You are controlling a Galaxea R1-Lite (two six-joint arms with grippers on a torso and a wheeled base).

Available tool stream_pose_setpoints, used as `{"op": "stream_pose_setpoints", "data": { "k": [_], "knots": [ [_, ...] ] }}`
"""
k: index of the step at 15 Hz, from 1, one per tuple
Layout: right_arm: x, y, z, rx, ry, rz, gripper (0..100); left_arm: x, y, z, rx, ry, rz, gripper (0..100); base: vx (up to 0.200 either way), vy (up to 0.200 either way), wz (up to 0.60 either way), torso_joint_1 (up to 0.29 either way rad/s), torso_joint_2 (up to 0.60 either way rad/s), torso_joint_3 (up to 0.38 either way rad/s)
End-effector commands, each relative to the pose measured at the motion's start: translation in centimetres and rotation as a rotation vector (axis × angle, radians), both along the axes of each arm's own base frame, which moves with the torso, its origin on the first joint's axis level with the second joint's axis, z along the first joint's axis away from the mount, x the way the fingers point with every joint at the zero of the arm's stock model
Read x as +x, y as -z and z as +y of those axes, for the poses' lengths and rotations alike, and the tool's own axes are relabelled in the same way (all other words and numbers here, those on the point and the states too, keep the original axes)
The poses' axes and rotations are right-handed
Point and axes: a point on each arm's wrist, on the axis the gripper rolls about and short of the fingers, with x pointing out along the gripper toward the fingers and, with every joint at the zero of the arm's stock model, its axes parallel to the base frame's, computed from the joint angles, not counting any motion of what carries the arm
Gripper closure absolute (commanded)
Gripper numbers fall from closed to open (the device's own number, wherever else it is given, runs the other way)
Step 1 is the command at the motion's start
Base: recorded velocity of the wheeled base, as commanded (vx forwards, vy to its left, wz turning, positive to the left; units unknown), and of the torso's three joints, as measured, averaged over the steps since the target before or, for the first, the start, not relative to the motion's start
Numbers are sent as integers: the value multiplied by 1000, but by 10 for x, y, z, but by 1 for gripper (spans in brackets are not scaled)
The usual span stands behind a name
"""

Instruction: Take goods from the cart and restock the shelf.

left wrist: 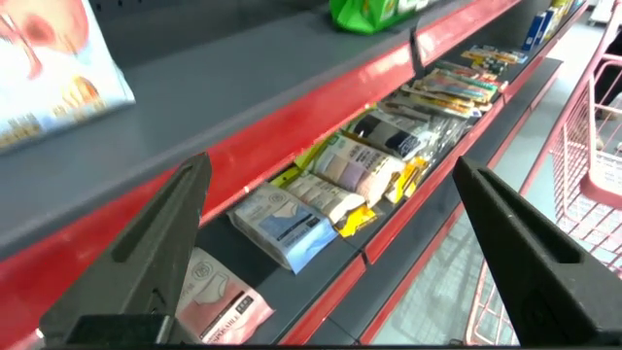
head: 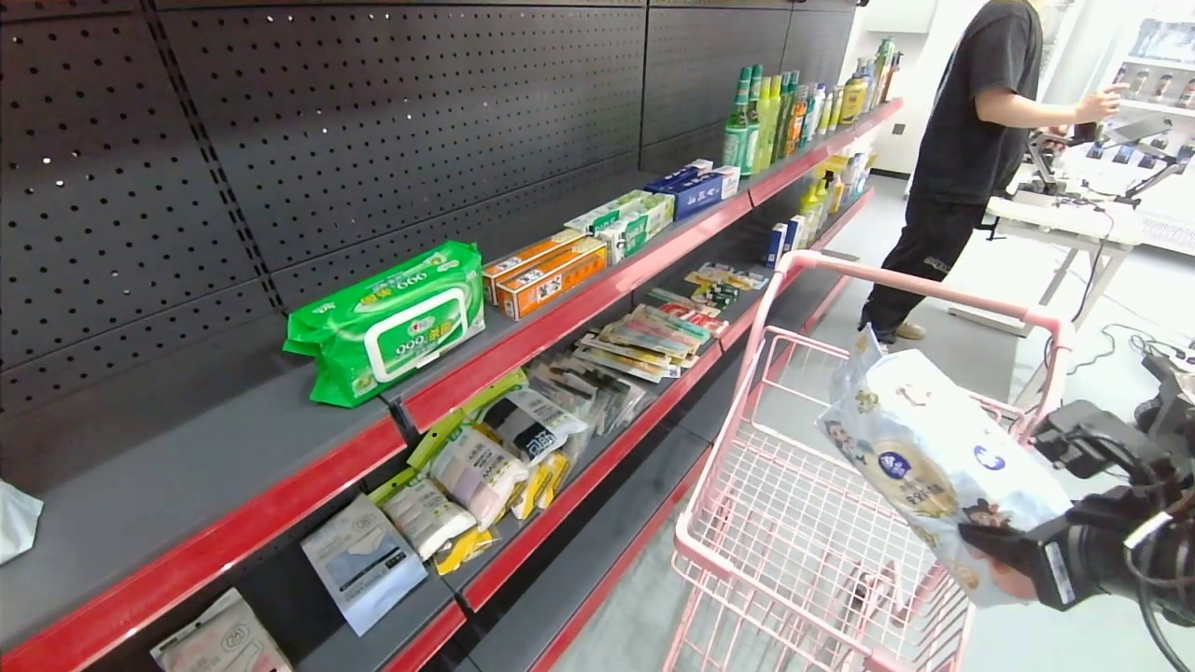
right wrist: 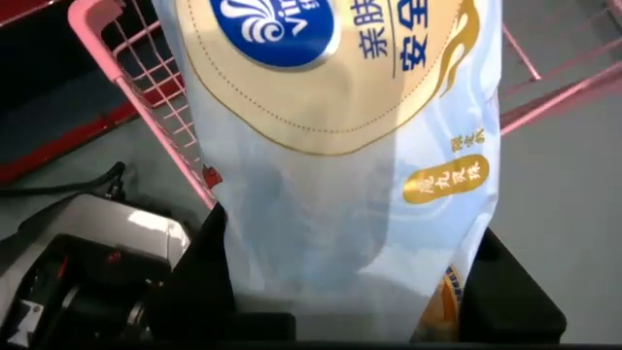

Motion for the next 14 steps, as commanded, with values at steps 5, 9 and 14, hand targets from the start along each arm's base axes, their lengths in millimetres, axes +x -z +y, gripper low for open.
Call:
{"op": "stream_pose_setpoints", "data": {
  "k": [5,9,14],
  "knots": [
    [-64,-20,-1,-43,42,-234,100,0,0,0,0,-1,3,0,0,0,0,189,-421,-233],
    [-75,-18,-2,-62,34,-254,100,0,0,0,0,-2,3,0,0,0,0,173,-369,-211],
    [-72,-21,-1,-87,15,-250,100,0,0,0,0,-2,3,0,0,0,0,167,-354,-192]
  ]
}}
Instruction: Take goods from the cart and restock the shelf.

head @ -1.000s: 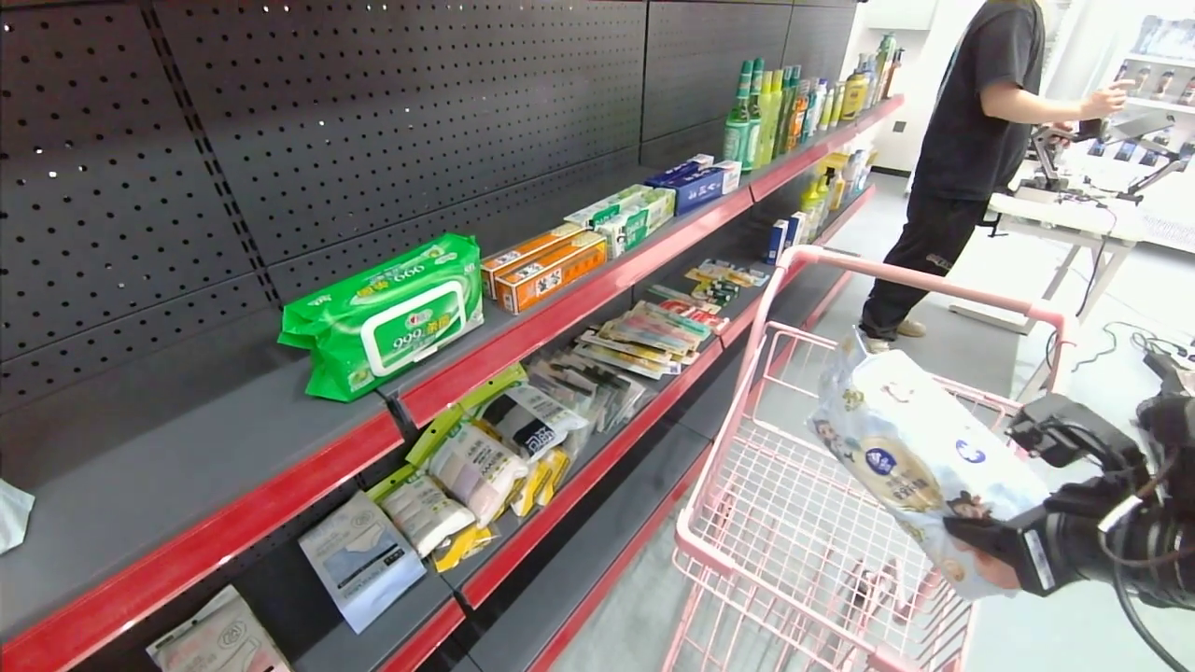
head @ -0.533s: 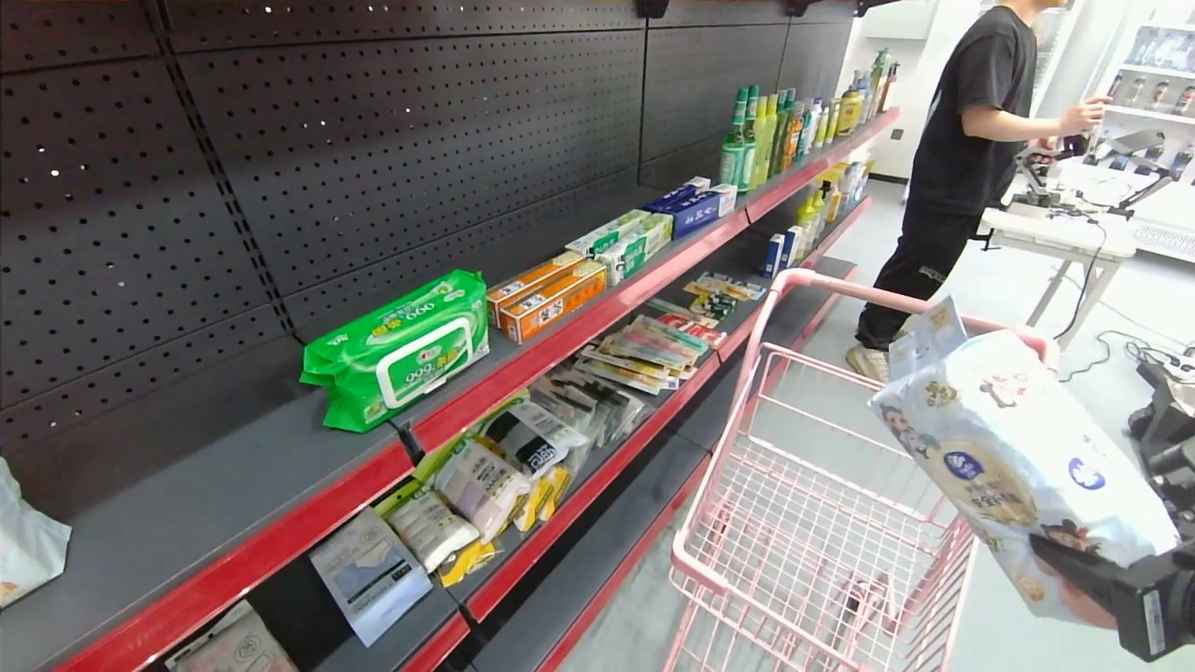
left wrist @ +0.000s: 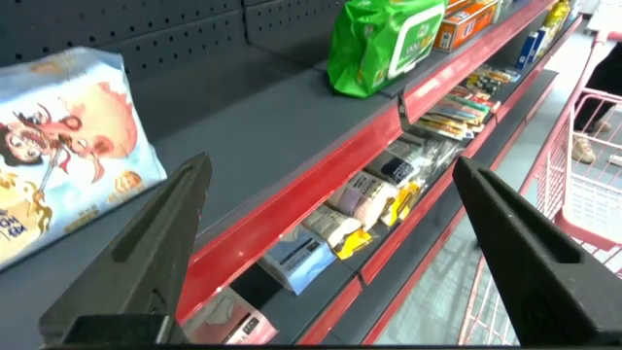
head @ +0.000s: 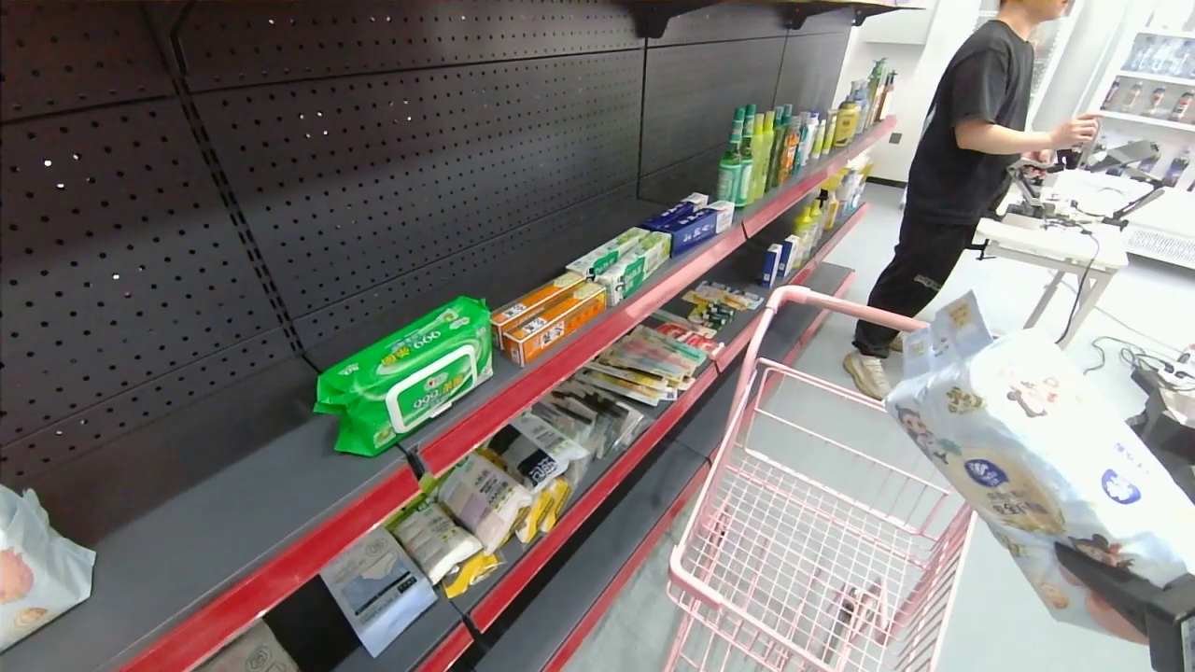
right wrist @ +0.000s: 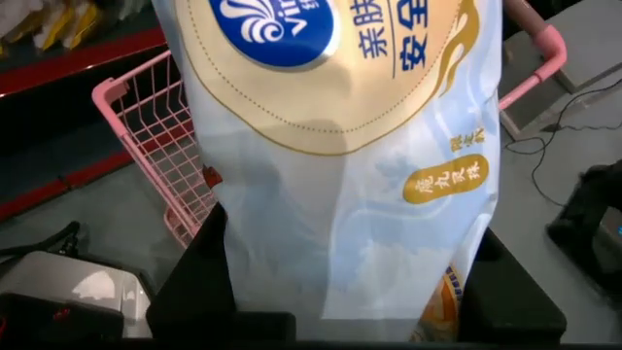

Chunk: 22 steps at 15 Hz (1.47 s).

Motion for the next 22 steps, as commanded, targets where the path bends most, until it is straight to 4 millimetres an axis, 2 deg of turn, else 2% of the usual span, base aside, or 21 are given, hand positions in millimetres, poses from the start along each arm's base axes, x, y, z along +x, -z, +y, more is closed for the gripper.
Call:
{"op": "stream_pose_setpoints", "data": {
  "k": [1,13,22],
  "knots": [
    [3,0,0,-5,-9,10,100,0,0,0,0,-1,1,0,0,0,0,178,-349,-173],
    [18,1,-1,-71,-18,60,100,0,0,0,0,1,1,0,0,0,0,114,-237,-123],
    [18,6,0,-80,-15,82,100,0,0,0,0,1,1,0,0,0,600,4,0,0]
  ]
}}
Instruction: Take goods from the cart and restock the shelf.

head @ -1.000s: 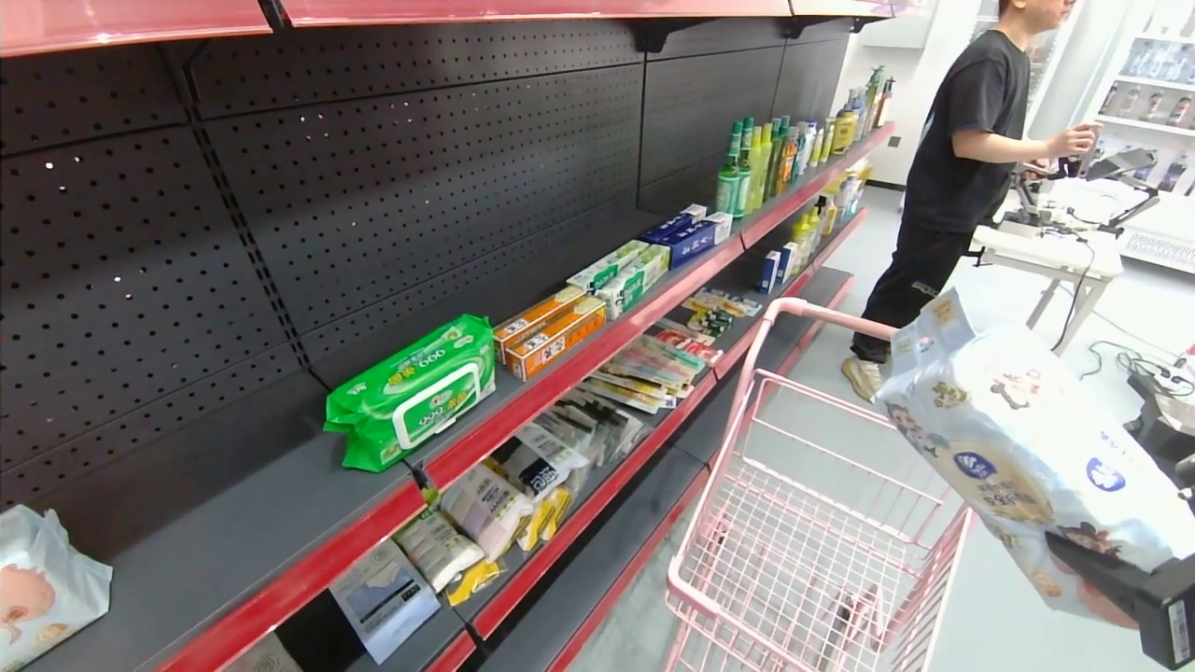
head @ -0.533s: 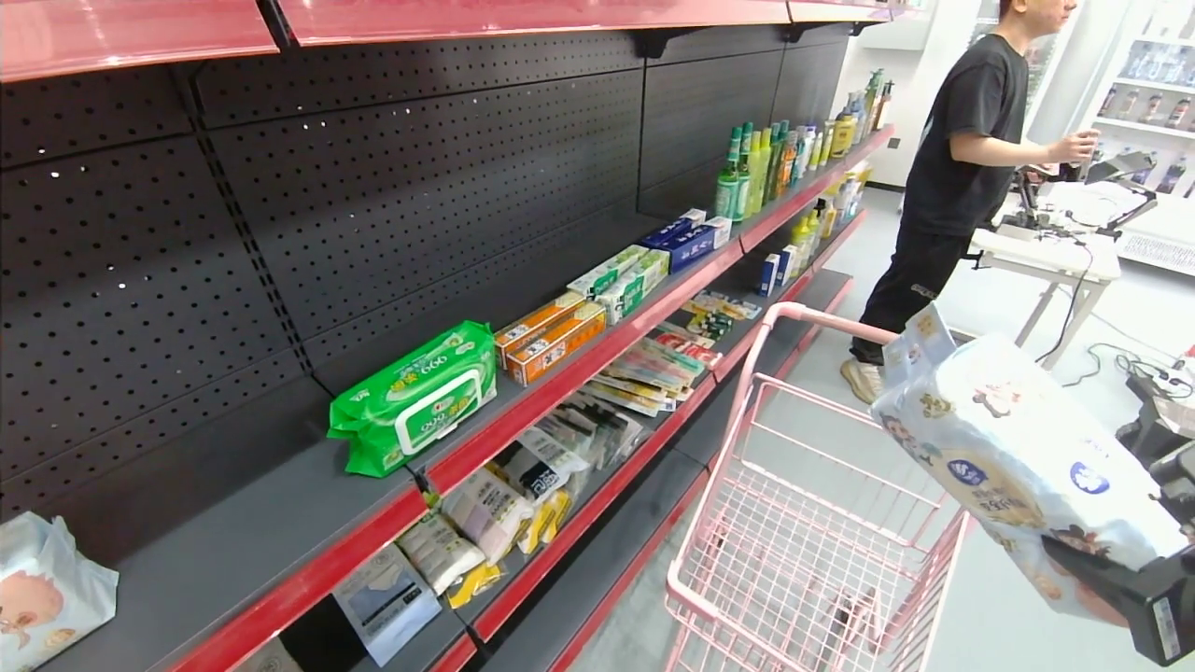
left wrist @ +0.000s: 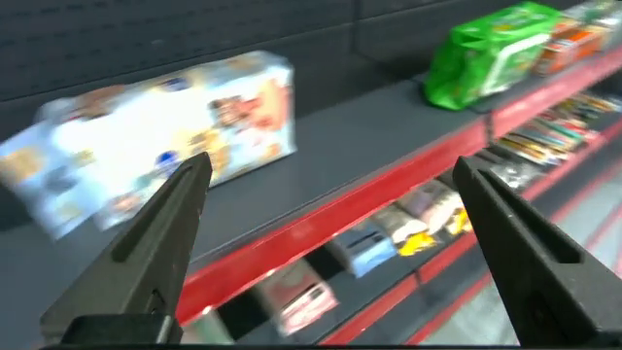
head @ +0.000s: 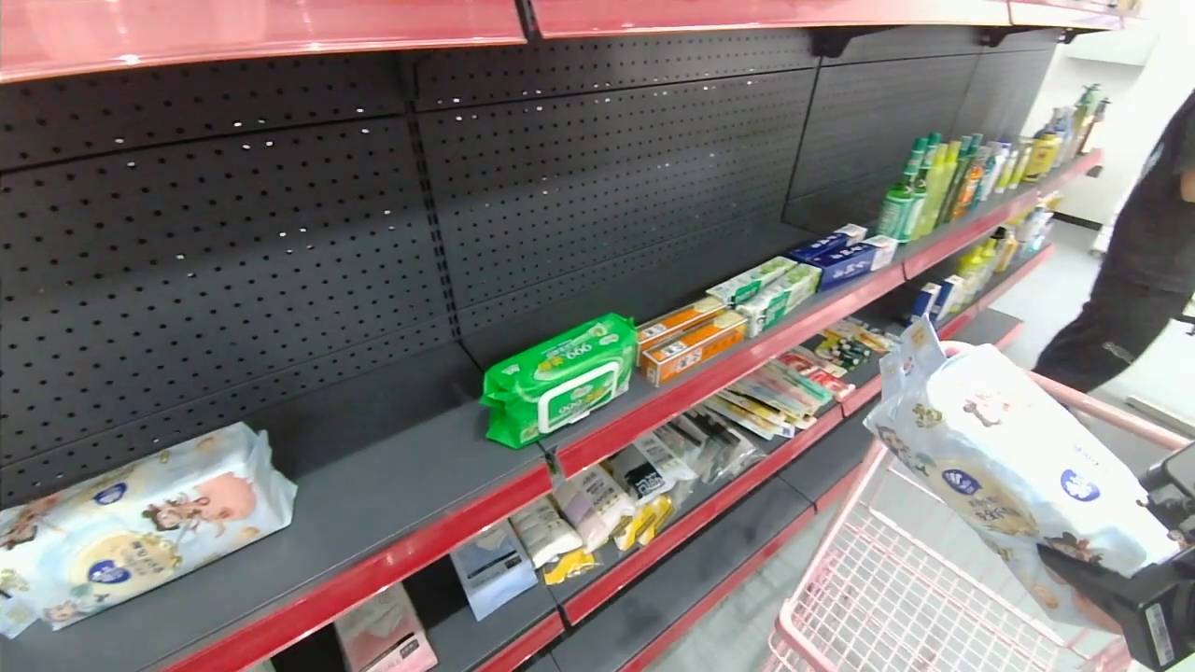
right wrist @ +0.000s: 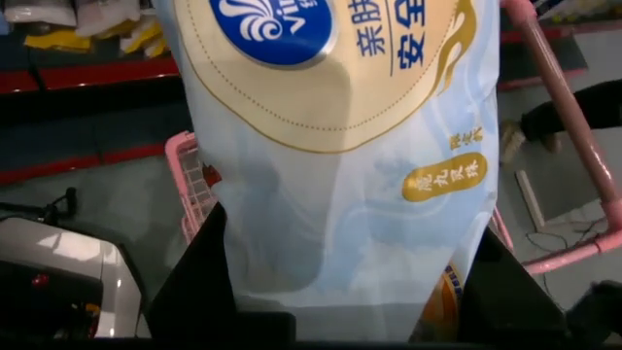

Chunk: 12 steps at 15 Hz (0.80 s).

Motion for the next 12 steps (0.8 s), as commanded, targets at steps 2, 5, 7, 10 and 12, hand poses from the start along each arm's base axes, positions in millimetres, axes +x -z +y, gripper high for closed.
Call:
{"op": "stream_pose_setpoints", "data": {
  "k": [2,5,7,10,12],
  "knots": [
    [1,1,0,0,-4,6,100,0,0,0,0,-1,1,0,0,0,600,0,2,0],
    [0,0,0,-4,-9,1,100,0,0,0,0,-1,1,0,0,0,600,2,2,4],
    [-1,0,0,-3,-8,-4,100,0,0,0,0,-1,1,0,0,0,600,2,2,0],
    [-1,0,0,-14,-7,-7,100,0,0,0,1,-1,1,0,0,0,400,0,-3,2],
    [-5,-3,0,-21,-12,-35,100,0,0,0,1,-1,1,0,0,0,0,0,0,0]
  ]
}}
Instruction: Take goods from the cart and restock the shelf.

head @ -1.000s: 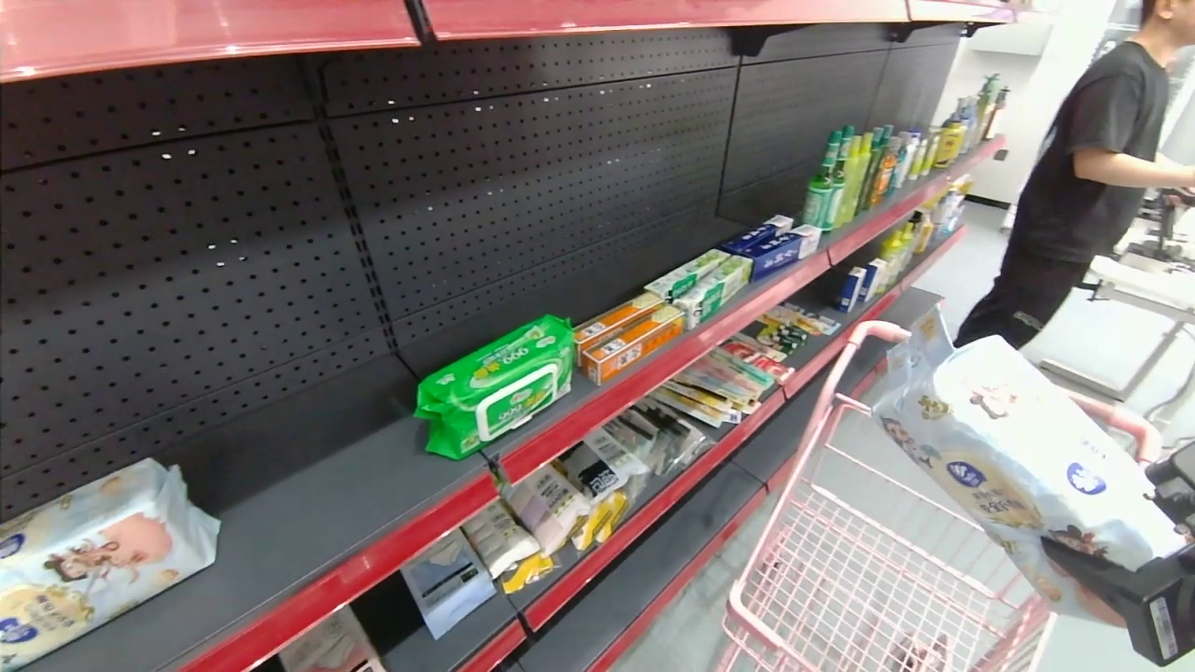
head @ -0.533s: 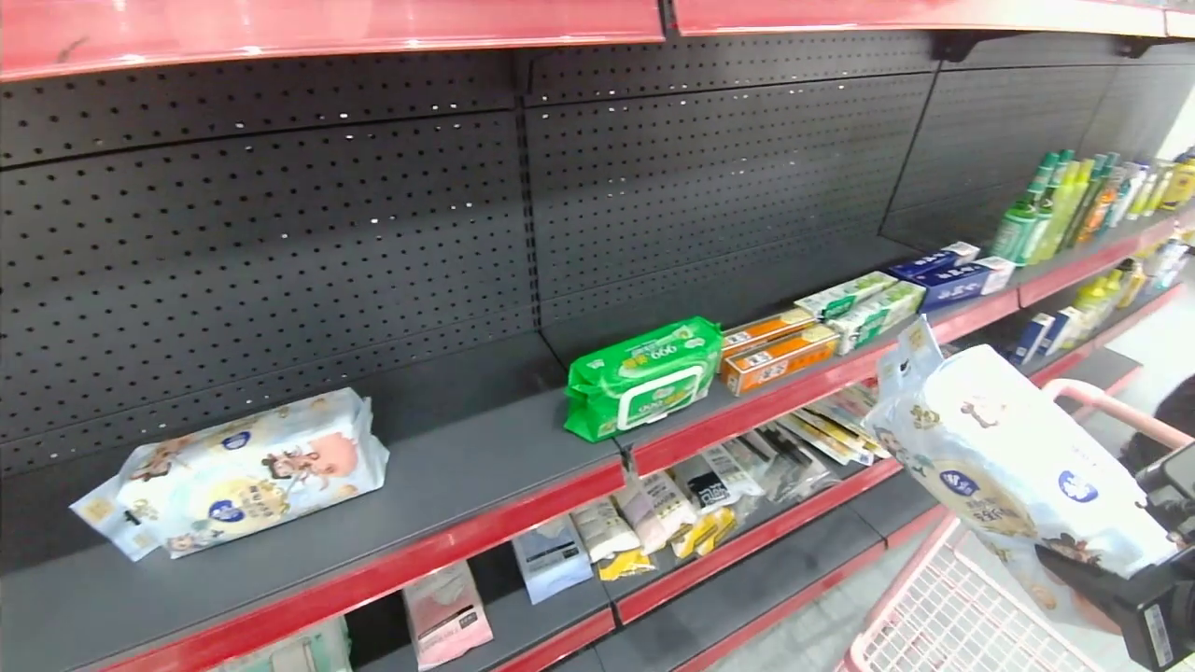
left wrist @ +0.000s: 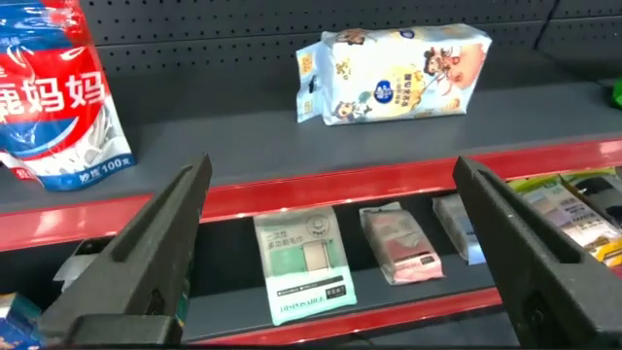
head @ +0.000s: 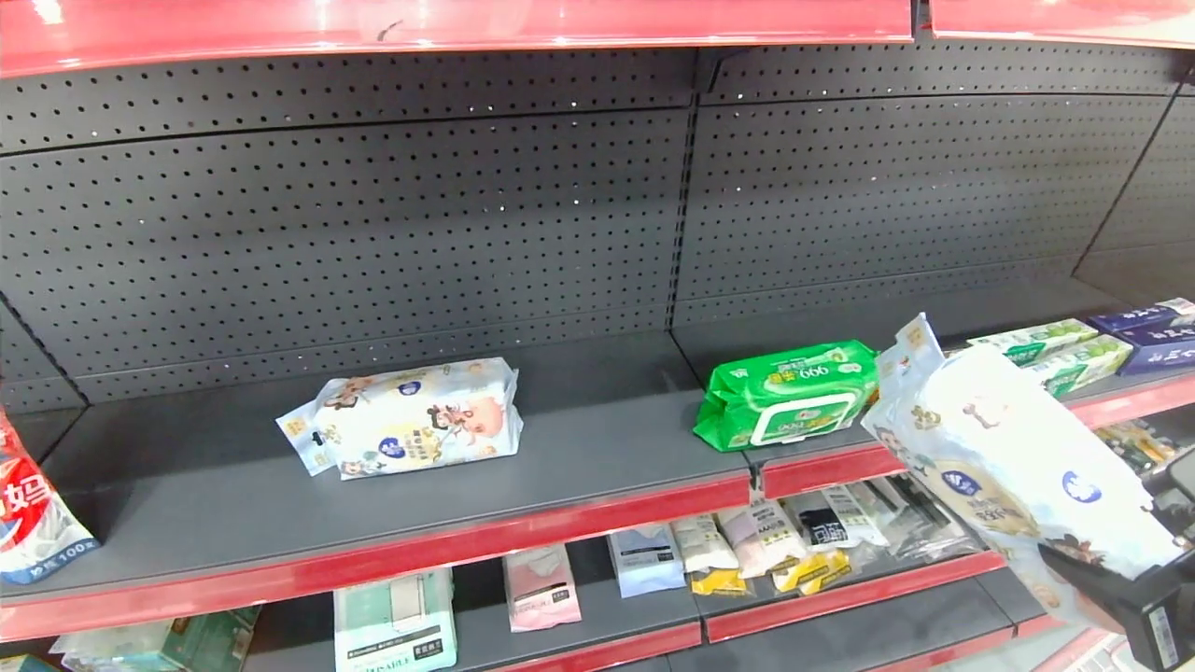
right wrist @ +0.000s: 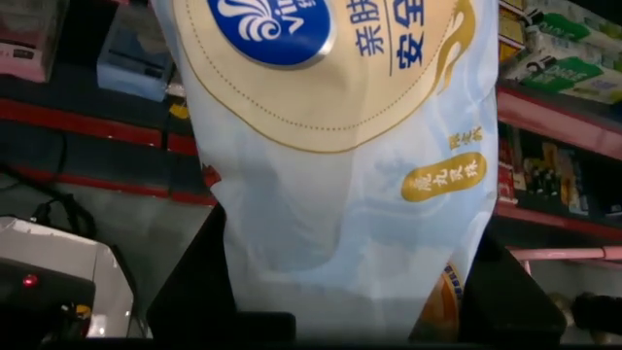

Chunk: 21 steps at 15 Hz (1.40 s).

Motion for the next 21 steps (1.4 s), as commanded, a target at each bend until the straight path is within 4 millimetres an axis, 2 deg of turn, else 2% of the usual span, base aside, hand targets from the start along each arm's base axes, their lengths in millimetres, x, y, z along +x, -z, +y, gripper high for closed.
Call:
{"op": "stream_pose_setpoints", "data": {
  "k": [1,3,6,11,16,17,18,19,20,21],
  "knots": [
    [-4,-3,0,-1,-6,-28,100,0,0,0,0,-1,0,0,0,0,0,0,0,0],
    [-11,-6,0,2,-9,-66,100,0,0,0,0,-3,0,0,0,0,0,0,0,0],
    [-19,1,0,-2,-6,-60,100,0,0,0,0,-1,0,0,0,0,0,0,0,0],
    [-24,3,0,-9,-16,-69,100,0,0,0,-2,-1,0,0,0,0,0,0,0,0],
    [-37,-3,3,55,-144,-156,100,1,-1,0,15,6,8,0,0,0,0,0,0,0],
    [-41,-4,4,65,-158,-177,100,0,-2,-1,50,54,0,0,0,0,0,0,0,0],
    [-41,-3,5,105,-177,-170,100,-2,-31,-2,52,90,-37,0,0,0,0,0,0,0],
    [-42,-5,6,163,-190,-172,100,10,-79,-2,21,112,7,0,0,0,0,0,0,0],
    [-40,-8,5,165,-172,-181,100,22,-105,-2,-49,107,23,0,0,0,0,0,0,0],
    [-40,-10,5,150,-142,-189,100,38,-119,-2,-61,69,67,0,0,0,0,0,0,0]
  ]
}}
